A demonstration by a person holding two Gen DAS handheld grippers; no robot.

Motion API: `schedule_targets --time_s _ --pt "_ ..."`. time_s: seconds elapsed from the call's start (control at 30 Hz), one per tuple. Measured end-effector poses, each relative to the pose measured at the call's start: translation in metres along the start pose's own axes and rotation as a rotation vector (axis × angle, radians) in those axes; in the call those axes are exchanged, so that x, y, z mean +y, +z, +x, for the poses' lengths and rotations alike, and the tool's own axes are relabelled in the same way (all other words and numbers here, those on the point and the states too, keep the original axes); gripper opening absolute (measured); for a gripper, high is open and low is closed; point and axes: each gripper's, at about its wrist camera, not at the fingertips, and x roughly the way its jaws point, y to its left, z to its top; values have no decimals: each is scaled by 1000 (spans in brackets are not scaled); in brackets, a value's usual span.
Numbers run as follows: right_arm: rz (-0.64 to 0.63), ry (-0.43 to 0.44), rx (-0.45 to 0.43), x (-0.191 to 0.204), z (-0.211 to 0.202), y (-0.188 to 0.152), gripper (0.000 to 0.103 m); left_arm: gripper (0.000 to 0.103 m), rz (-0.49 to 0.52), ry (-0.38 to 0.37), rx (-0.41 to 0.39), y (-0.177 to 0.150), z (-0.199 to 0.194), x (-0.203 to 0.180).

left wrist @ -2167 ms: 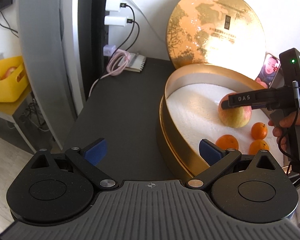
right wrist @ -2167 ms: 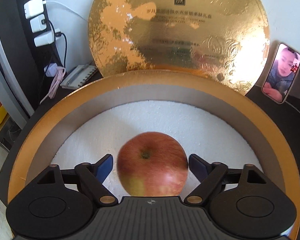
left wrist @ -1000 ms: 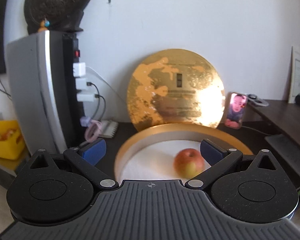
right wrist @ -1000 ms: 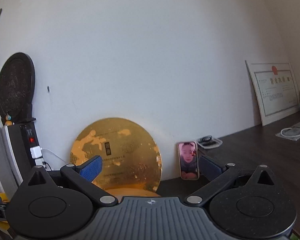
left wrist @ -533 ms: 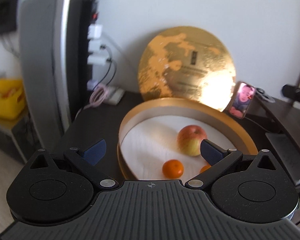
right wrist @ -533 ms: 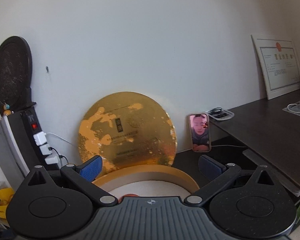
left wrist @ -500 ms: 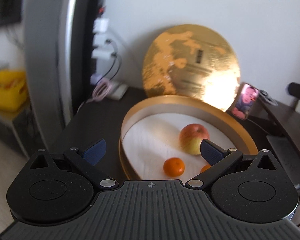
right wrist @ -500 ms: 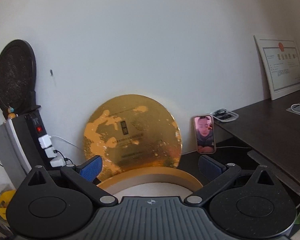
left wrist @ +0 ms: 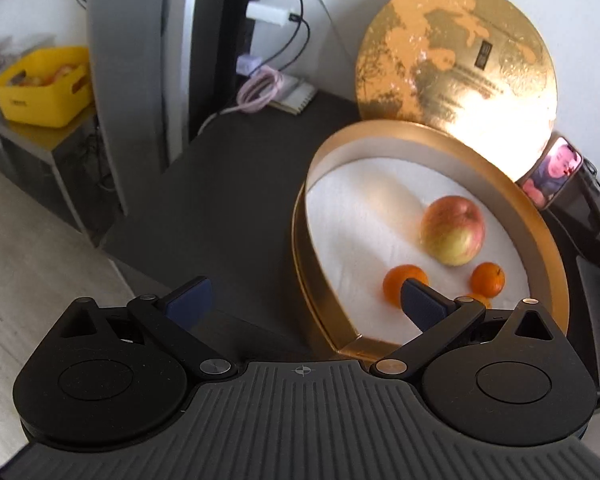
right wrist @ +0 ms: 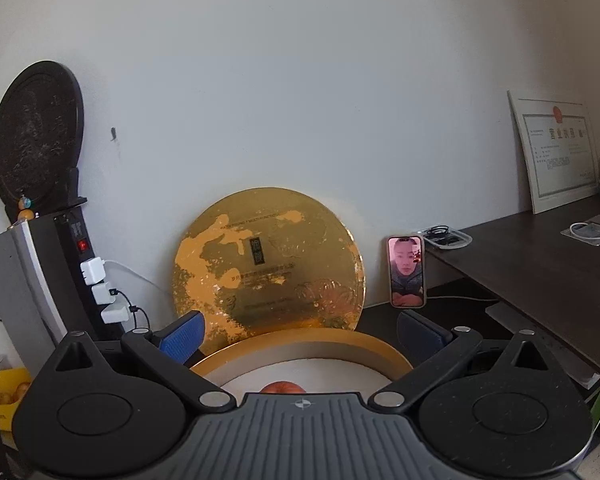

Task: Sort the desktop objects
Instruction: 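Open the right gripper and raise it away from the box, then move both grippers to the round gold lid leaning on the wall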

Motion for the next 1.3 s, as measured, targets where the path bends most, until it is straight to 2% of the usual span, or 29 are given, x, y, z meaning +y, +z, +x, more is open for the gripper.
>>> schedule_targets --time_s 0.1,0.2,0.3,0.47,0.53,0.6,0.7,0.87,0.97,1.13,1.23,1.3 --pt "49 46 36 -4 3 0 103 103 20 -7 -10 -2 -3 -1" --pt "173 152 51 -16 9 -2 103 103 40 -13 -19 -4 -5 -1" --pt "277 299 40 -30 10 -5 103 103 59 -20 -29 -6 -8 -2" --pt "405 649 0 -56 6 -3 103 103 86 -29 -48 -10 -13 -1" --pt "350 706 -53 -59 -2 1 103 103 92 -31 -62 -12 -16 -1" --pt "247 695 -105 -58 -12 5 103 103 108 -35 -76 -14 -18 -1" --pt "124 563 -113 -55 -21 1 103 103 146 -43 -96 -20 -19 -3" --pt "58 367 40 -54 -5 -18 103 103 216 -50 -52 -31 -6 -10" --pt "60 342 77 -52 3 -26 103 103 243 -60 -42 -31 -3 -13" --pt "72 326 77 -49 12 -24 103 103 238 -80 -74 -23 -2 -8" --pt "87 303 63 -59 18 -30 103 103 247 -113 -124 -18 -4 -6" --pt "66 280 61 -62 24 -34 103 103 283 -95 -166 -16 -5 -9"
